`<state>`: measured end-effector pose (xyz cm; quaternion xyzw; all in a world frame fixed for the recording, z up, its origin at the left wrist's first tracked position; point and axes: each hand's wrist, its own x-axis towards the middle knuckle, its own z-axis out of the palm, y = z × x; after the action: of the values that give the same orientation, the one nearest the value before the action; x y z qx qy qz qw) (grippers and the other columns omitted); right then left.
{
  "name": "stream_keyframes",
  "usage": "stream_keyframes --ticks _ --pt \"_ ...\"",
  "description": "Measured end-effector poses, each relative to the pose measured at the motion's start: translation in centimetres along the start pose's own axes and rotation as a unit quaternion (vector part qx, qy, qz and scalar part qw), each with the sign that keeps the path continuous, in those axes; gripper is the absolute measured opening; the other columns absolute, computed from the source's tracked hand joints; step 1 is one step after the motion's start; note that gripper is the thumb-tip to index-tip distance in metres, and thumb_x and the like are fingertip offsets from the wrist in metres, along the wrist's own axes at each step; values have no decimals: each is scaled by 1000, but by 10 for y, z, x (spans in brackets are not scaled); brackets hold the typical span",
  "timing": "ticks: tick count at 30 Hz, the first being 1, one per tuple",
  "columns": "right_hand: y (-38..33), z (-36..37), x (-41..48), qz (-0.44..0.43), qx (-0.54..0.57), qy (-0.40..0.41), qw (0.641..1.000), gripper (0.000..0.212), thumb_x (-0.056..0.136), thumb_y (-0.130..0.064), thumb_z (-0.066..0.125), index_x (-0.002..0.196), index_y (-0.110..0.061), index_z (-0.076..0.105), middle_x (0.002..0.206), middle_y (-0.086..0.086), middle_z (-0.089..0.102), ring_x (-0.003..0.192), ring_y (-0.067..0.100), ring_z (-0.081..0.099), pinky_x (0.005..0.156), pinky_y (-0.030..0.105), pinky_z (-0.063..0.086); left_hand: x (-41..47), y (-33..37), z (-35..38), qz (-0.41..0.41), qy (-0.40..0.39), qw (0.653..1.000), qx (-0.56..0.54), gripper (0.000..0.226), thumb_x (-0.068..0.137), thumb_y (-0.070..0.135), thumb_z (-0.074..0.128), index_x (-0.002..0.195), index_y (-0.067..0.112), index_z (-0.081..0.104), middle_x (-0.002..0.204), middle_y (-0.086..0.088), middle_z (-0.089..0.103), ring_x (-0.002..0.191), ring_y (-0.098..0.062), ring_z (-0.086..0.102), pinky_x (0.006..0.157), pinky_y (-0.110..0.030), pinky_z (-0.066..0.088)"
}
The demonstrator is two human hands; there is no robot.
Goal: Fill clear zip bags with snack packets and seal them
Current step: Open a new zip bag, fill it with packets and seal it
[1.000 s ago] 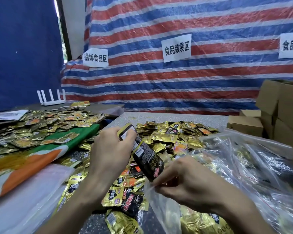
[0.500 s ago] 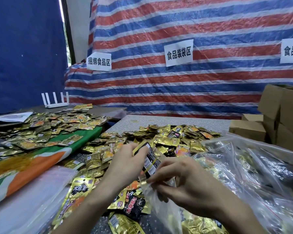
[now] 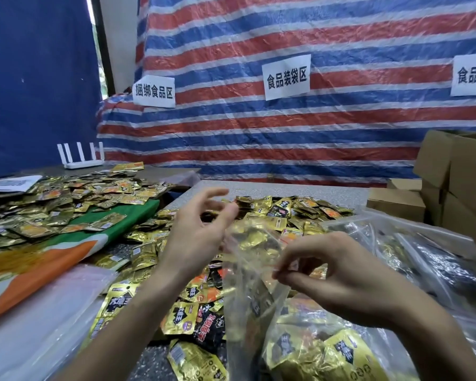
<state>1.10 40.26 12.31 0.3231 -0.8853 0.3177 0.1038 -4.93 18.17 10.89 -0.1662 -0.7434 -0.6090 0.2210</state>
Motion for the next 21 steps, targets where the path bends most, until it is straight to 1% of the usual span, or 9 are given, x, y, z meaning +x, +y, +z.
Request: stream_keyframes --ticks 2,4,6,8,10,13,15,19,21 --pt "2 -2 0 6 -4 -2 1000 9 91 -22 70 87 -26 76 79 -9 73 74 12 67 68 41 55 10 -20 4 23 53 998 30 18 100 30 56 118 28 58 105 12 61 67 -19 70 56 -33 59" --pt "4 -2 0 11 -4 0 1000 8 91 -23 70 87 -27 76 78 -11 72 72 12 67 67 41 55 23 -54 10 21 60 992 111 13 100 25 54 112 30 59 107 11 63 76 -12 68 64 -28 57" --pt "5 -2 0 13 -6 -9 1000 7 91 -25 70 88 -29 76 78 -11 72 72 11 67 68 41 56 35 -99 18 -14 8 976 219 19 98 16 57 114 26 63 113 6 65 79 -2 63 65 -13 48" --pt "6 -3 0 19 -9 -18 1000 6 91 -28 70 88 -29 75 81 -11 73 76 9 68 71 40 56 43 -141 28 -70 -63 948 303 33 93 13 62 124 24 59 126 4 61 90 -3 59 68 -11 44" --pt "6 -3 1 20 -8 -23 999 6 90 -30 69 89 -30 76 84 -12 73 80 7 68 73 37 57 45 -170 35 -122 -124 912 371 55 87 18 70 137 31 50 136 7 54 104 -8 59 74 -21 50" --pt "6 -3 1 10 -2 -23 1000 7 91 -27 70 90 -30 76 87 -16 73 85 4 68 76 32 58 52 -194 41 -136 -198 871 429 70 84 25 71 146 35 39 143 4 51 123 -21 56 100 -47 50" --pt "6 -3 1 4 7 -18 1000 8 91 -23 70 90 -28 77 87 -16 72 86 3 68 78 31 57 56 -196 41 -141 -222 874 409 61 88 28 68 144 28 44 141 1 54 125 -23 55 105 -50 45" --pt "5 -1 2 -8 15 -16 1000 9 90 -15 70 88 -21 77 84 -11 72 85 7 67 78 30 55 57 -192 39 -119 -198 870 435 34 93 38 59 121 18 59 121 -2 62 108 -24 61 100 -47 46" --pt "3 0 2 -11 15 -19 1000 10 89 -11 69 87 -18 76 83 -10 71 85 8 67 78 30 54 54 -187 38 -126 -178 889 402 34 99 37 53 126 17 56 122 -3 63 108 -26 62 99 -48 48"
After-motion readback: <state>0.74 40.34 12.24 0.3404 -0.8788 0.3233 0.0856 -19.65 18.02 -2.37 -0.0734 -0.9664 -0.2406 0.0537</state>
